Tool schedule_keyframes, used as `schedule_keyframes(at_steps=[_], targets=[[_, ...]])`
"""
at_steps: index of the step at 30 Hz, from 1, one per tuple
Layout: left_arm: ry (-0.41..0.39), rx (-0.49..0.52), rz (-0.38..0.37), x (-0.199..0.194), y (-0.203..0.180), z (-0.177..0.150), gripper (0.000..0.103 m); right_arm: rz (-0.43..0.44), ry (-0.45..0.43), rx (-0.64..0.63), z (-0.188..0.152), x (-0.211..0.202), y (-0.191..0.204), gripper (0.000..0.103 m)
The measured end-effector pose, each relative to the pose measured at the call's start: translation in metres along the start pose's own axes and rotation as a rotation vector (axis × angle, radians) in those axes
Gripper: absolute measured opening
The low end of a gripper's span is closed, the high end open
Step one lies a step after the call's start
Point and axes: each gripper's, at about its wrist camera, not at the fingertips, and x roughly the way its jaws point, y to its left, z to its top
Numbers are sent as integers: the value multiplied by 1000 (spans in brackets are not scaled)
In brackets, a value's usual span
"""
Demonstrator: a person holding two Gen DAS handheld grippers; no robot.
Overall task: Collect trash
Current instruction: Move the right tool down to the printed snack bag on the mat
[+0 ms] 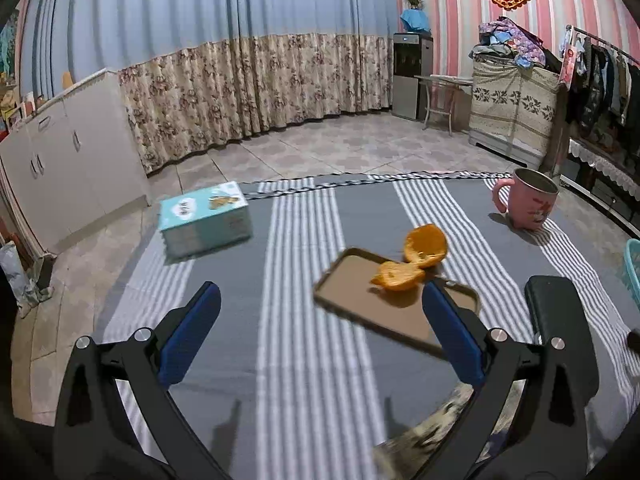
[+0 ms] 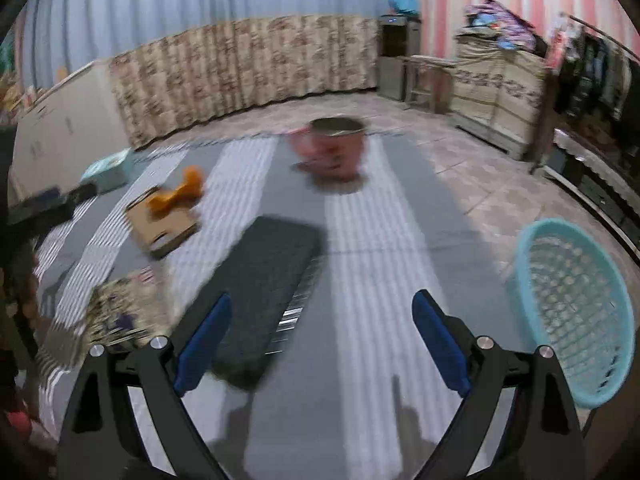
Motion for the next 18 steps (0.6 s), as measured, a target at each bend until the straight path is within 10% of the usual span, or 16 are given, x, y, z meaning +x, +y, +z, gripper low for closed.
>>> schedule_keyframes(at_steps=[18], targets=[[-11,-76,47,-20,85,-22,97,81,166,-225,8,66,131,90]])
